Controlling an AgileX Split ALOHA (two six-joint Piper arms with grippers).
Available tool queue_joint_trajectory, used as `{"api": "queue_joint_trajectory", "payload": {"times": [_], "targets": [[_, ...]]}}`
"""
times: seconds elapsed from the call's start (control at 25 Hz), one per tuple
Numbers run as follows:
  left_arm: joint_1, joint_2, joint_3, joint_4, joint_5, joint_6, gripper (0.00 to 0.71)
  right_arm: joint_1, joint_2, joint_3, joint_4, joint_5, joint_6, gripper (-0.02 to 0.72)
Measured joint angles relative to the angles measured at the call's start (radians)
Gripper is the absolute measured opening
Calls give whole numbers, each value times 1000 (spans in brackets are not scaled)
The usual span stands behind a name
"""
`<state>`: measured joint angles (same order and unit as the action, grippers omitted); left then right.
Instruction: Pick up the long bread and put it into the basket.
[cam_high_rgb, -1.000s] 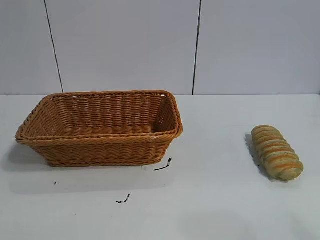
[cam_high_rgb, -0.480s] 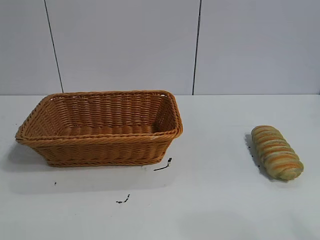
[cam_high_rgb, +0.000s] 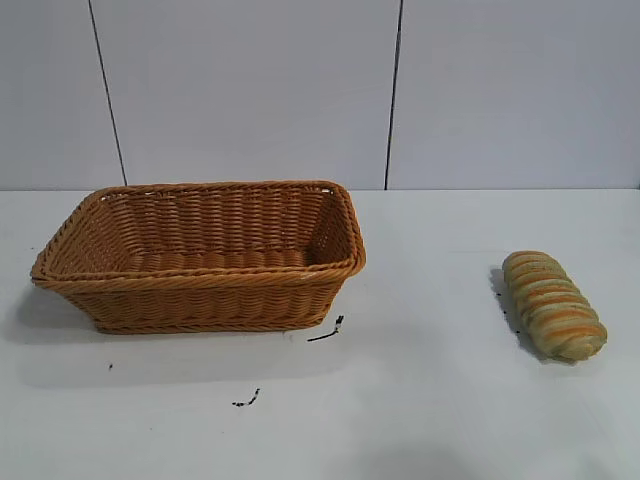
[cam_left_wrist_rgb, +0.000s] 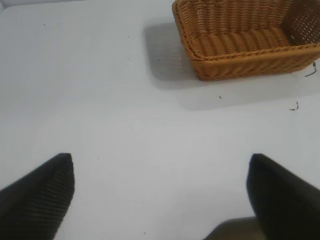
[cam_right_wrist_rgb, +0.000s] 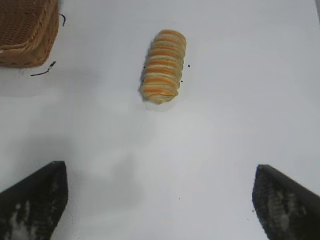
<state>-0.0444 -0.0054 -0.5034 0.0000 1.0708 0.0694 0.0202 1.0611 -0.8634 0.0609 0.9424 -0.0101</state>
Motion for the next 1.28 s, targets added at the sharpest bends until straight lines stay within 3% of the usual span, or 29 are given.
{"api": "queue_joint_trajectory", "payload": {"times": [0.68, 1.28], "targets": [[0, 0, 0, 0, 0, 0, 696, 15, 895, -560, 11, 29, 10, 693], [0, 0, 0, 0, 0, 0, 696, 15, 1092, -604, 9, 11, 10, 693]]}}
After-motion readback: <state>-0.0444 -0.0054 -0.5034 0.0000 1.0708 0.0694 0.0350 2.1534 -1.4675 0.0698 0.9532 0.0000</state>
